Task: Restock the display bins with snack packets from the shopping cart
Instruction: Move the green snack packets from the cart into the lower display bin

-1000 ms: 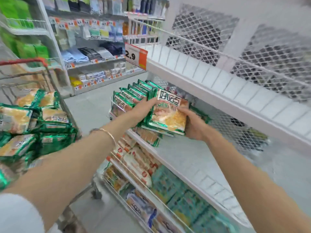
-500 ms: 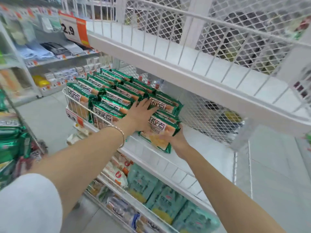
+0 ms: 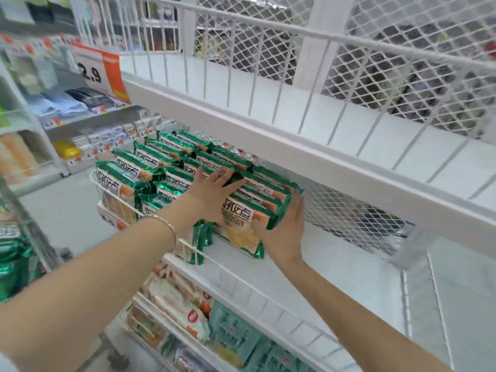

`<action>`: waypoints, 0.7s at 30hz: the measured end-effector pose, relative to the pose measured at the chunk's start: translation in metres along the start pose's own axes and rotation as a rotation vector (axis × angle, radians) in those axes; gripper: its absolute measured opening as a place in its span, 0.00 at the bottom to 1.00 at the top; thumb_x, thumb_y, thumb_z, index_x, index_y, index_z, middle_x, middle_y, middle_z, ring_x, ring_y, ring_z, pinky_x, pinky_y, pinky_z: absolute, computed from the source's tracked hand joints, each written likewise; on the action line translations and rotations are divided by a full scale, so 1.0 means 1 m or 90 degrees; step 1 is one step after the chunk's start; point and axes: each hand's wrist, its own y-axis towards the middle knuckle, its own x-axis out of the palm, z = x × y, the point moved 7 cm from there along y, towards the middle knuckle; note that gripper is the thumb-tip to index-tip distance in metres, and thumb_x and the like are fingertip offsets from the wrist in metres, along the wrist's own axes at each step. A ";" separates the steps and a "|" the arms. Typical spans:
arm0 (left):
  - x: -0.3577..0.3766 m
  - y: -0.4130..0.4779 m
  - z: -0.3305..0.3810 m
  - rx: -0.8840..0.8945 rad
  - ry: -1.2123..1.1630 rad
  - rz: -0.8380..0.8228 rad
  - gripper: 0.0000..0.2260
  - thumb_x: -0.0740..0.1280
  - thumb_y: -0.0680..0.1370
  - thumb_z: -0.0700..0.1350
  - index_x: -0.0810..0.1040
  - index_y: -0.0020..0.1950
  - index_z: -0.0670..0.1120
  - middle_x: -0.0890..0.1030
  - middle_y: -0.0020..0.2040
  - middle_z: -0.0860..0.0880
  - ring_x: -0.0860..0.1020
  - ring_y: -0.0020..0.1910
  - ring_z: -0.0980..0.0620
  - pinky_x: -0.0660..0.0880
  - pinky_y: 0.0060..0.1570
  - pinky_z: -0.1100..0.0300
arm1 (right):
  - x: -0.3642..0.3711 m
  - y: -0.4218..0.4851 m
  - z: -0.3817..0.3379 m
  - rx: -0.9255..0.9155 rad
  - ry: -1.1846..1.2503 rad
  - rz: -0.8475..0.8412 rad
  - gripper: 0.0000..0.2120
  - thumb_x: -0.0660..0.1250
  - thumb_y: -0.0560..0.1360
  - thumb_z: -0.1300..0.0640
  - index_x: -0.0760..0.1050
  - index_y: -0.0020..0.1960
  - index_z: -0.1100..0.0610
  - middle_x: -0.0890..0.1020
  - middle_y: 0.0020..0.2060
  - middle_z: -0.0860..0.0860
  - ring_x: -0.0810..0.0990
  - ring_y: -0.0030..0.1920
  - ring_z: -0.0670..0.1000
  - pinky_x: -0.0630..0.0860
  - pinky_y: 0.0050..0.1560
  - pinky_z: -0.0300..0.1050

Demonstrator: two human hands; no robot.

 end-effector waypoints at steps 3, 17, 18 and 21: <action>0.008 0.003 -0.001 -0.023 -0.028 -0.011 0.54 0.70 0.70 0.69 0.33 0.79 0.61 0.35 0.81 0.50 0.35 0.79 0.45 0.42 0.73 0.28 | 0.008 -0.010 -0.022 -0.498 -0.460 -0.055 0.47 0.68 0.71 0.33 0.48 0.81 0.45 0.50 0.80 0.57 0.49 0.80 0.62 0.38 0.76 0.67; -0.013 -0.040 -0.030 0.001 -0.144 0.065 0.35 0.53 0.80 0.67 0.42 0.82 0.57 0.43 0.82 0.49 0.43 0.81 0.48 0.42 0.77 0.39 | -0.003 -0.002 -0.039 -0.370 -0.424 -0.220 0.29 0.52 0.79 0.35 0.63 0.77 0.44 0.56 0.80 0.56 0.54 0.79 0.62 0.43 0.78 0.63; -0.015 -0.057 -0.046 -0.011 -0.154 0.099 0.33 0.51 0.81 0.66 0.44 0.82 0.56 0.45 0.82 0.49 0.45 0.81 0.48 0.43 0.78 0.41 | -0.007 -0.003 -0.054 -0.337 -0.392 -0.186 0.27 0.53 0.80 0.39 0.66 0.76 0.48 0.60 0.79 0.57 0.58 0.78 0.63 0.46 0.78 0.64; -0.007 -0.118 -0.100 -0.051 -0.179 0.177 0.30 0.52 0.83 0.62 0.51 0.82 0.53 0.53 0.82 0.49 0.53 0.80 0.48 0.48 0.78 0.45 | 0.005 -0.013 -0.118 -0.334 -0.331 -0.120 0.20 0.63 0.80 0.52 0.72 0.71 0.56 0.68 0.74 0.59 0.66 0.73 0.63 0.55 0.76 0.63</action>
